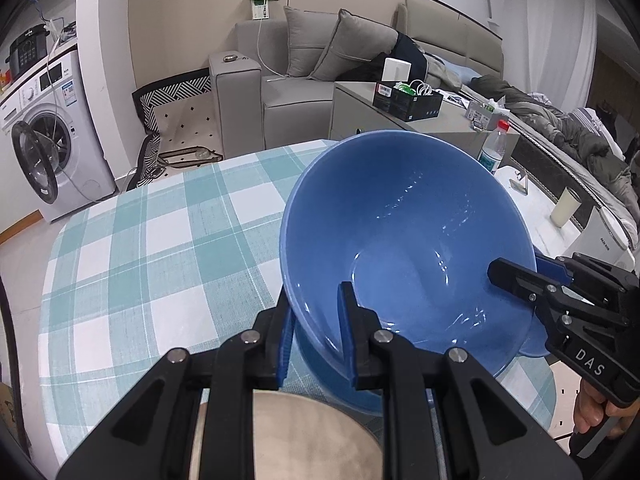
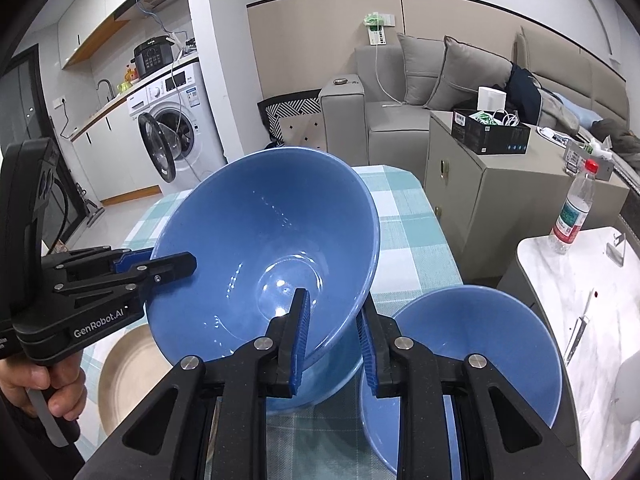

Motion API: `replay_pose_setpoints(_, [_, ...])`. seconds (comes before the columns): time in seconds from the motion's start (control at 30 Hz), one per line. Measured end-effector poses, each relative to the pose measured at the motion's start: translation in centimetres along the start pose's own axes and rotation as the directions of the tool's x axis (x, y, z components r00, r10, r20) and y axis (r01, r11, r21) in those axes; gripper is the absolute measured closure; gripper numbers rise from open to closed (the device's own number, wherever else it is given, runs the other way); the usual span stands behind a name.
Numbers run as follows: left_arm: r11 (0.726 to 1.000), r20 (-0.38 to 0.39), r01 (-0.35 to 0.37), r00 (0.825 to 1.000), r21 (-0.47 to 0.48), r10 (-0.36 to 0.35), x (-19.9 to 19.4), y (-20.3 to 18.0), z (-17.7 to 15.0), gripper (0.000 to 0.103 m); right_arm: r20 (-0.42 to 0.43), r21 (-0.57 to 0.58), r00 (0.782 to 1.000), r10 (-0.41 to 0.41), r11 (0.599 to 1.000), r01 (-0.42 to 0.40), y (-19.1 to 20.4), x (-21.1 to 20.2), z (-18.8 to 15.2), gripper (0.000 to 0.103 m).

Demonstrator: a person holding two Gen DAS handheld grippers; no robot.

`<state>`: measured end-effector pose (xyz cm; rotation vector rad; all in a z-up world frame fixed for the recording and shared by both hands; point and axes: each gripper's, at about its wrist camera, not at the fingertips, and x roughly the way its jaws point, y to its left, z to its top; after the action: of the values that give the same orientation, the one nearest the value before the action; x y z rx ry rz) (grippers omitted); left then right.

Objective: Organize plates and bowls

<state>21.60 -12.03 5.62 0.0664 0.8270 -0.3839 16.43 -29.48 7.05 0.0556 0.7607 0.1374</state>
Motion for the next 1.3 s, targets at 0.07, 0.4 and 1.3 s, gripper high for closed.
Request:
replay_pose_setpoints(0.07, [1.0,-0.003,-0.006,1.0,0.0,0.006,0.1,0.1,-0.3,0.085,-0.01,0.003,1.0,0.004,1.0,-0.004,0.0,0.4,-0.3,0.079])
replay_pose_setpoints(0.4, [1.0,-0.029,-0.012,1.0,-0.006,0.012,0.8,0.2,-1.4,0.085,-0.047,-0.01,0.999,-0.023,1.0,0.022,0.7,1.9,-1.4,0.079])
replay_pose_setpoints(1.3, [0.999,-0.089,-0.049,0.995,0.014,0.05,2.8,-0.1,-2.6,0.085,-0.073,-0.114,0.988,-0.138,0.985,0.129,2.1,4.1,-3.1,0.078])
